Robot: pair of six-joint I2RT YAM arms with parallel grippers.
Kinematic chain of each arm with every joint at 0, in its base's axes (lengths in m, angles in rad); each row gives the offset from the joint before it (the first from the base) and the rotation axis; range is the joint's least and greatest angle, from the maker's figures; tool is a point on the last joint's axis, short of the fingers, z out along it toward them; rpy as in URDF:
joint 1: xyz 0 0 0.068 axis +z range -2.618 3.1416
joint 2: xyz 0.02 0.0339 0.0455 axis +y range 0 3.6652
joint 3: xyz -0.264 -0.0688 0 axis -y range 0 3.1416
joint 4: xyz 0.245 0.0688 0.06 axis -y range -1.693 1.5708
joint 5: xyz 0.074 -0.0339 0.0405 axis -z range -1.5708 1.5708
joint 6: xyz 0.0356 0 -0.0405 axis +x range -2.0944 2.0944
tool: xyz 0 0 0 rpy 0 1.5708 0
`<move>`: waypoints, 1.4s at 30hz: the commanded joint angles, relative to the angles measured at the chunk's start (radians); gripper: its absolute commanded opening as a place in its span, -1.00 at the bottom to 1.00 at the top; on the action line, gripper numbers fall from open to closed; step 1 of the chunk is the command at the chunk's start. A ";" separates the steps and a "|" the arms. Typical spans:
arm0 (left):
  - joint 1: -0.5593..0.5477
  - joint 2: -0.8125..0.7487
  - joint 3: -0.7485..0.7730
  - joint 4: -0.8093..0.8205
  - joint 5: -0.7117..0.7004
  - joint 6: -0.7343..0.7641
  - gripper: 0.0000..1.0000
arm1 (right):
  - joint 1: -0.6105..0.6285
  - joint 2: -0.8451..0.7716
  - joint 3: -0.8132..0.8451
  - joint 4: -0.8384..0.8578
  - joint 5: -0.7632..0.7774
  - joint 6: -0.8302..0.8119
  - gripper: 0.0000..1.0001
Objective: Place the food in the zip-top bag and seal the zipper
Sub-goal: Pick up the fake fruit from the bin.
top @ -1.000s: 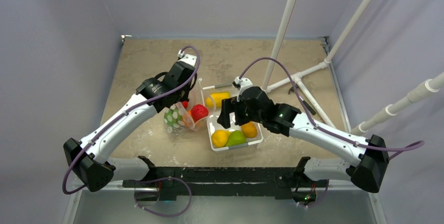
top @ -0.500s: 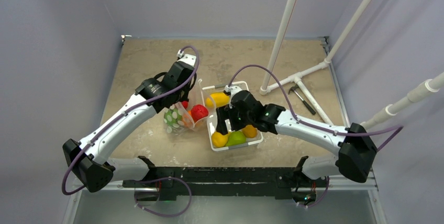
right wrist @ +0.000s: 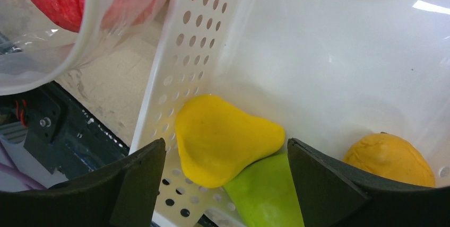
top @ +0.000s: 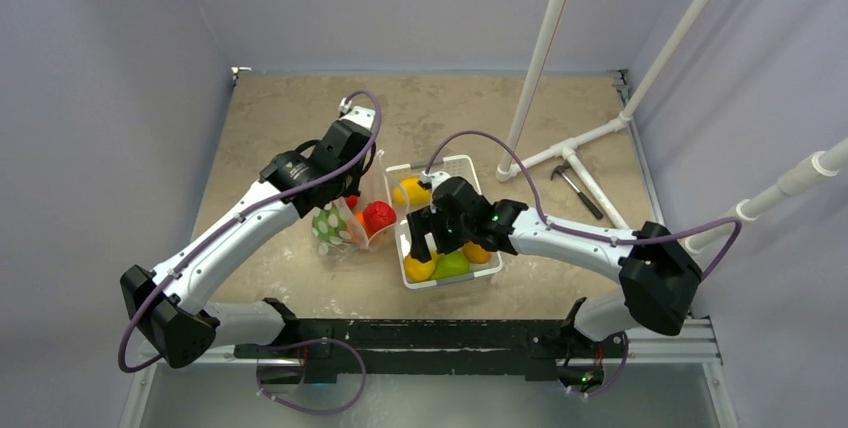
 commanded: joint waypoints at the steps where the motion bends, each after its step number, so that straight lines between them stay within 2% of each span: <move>1: -0.001 -0.025 -0.010 0.016 -0.012 -0.009 -1.00 | 0.002 0.023 -0.014 0.044 -0.014 -0.024 0.73; 24: -0.002 -0.045 -0.018 0.015 -0.023 -0.011 -1.00 | 0.014 0.133 -0.017 0.066 -0.076 -0.057 0.72; 26: -0.001 -0.047 -0.019 0.013 -0.023 -0.011 -1.00 | 0.016 0.139 -0.017 0.066 -0.071 -0.056 0.62; 34: -0.001 -0.047 -0.015 0.012 -0.023 -0.008 -1.00 | 0.015 0.095 0.021 0.024 -0.017 -0.042 -0.13; 42: -0.002 -0.043 -0.008 0.012 -0.021 -0.010 -1.00 | 0.015 0.020 0.080 -0.057 0.040 -0.010 -0.43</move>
